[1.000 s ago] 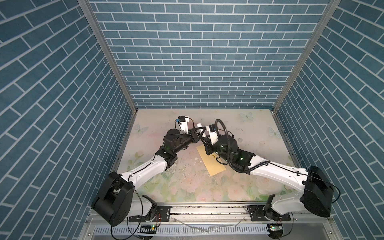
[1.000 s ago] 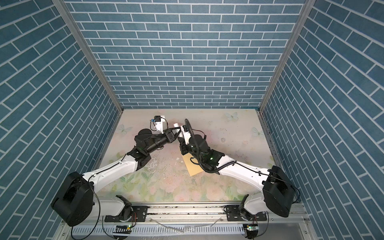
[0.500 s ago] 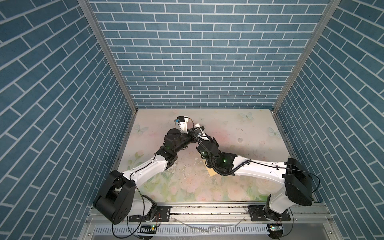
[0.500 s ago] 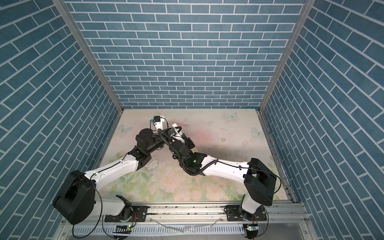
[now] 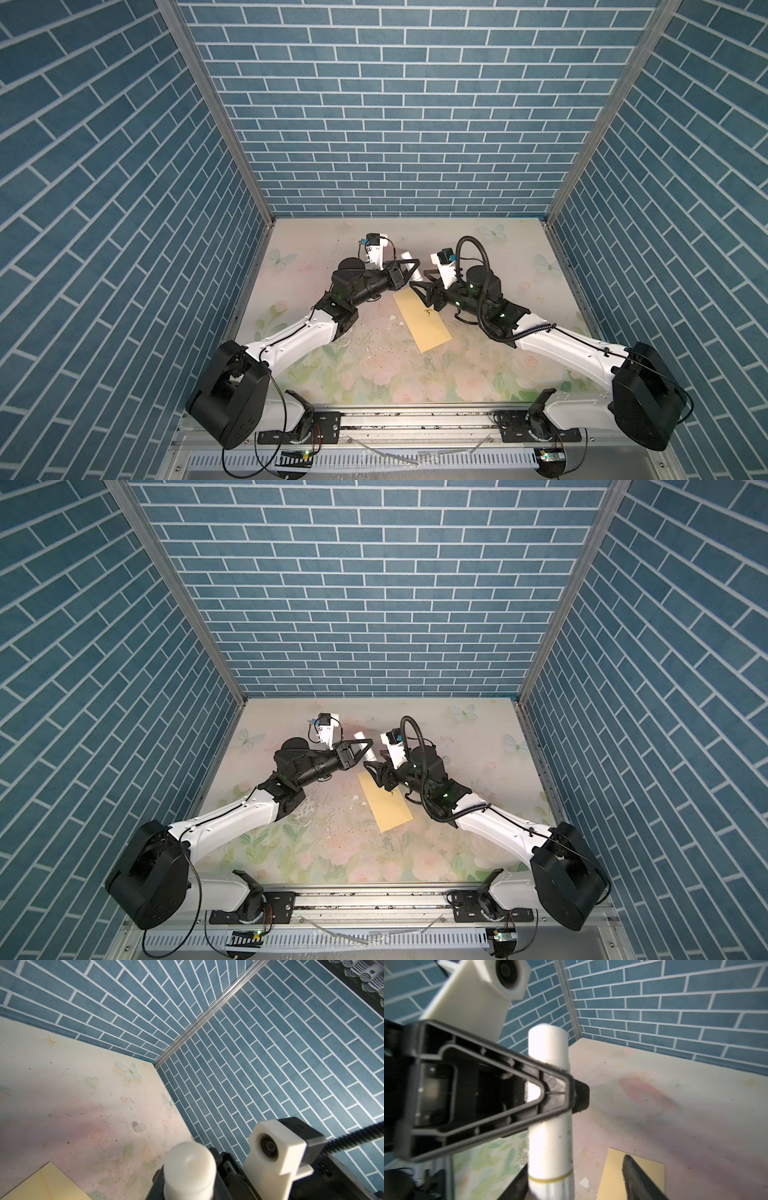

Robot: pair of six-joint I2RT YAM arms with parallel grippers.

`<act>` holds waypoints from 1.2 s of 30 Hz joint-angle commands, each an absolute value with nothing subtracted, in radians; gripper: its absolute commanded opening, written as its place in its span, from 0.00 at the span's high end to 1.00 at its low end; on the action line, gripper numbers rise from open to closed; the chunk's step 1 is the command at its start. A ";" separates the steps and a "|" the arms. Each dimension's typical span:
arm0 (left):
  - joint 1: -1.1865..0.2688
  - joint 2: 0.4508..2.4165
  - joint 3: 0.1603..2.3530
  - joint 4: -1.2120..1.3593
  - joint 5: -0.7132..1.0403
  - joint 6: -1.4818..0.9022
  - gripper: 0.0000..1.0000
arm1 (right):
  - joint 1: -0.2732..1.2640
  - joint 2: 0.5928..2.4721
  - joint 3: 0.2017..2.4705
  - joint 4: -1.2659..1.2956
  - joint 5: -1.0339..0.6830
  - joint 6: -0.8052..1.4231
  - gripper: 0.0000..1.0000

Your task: Place the letter into the envelope and seal it

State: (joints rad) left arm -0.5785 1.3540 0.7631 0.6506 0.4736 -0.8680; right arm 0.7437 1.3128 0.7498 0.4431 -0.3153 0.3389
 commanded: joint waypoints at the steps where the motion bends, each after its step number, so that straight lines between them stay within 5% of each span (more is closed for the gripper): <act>1: -0.574 1.333 0.790 0.668 0.495 -0.868 1.00 | 0.696 1.338 0.707 0.646 -0.527 0.513 0.43; 9: -0.574 1.329 0.792 0.657 0.496 -0.864 1.00 | 0.647 1.415 0.691 0.848 -0.648 0.654 0.56; 17: -0.574 1.334 0.792 0.649 0.491 -0.857 1.00 | 0.643 1.436 0.704 0.857 -0.652 0.680 0.92; 22: -0.574 1.332 0.790 0.619 0.475 -0.832 1.00 | 0.645 1.400 0.732 0.712 -0.536 0.630 1.00; 26: -0.574 1.336 0.790 0.604 0.463 -0.823 1.00 | 0.709 1.336 0.802 0.410 -0.222 0.461 1.00; 29: -0.575 1.345 0.790 0.604 0.459 -0.819 1.00 | 0.852 1.337 0.905 0.177 0.225 0.266 1.00; 36: -0.577 1.356 0.789 0.613 0.460 -0.823 1.00 | 1.052 1.550 1.096 0.103 0.917 -0.050 1.00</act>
State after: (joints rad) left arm -0.5533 1.3563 0.7753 0.6083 0.3813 -0.8356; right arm 1.0348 1.4590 1.0157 0.1638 0.4294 0.1532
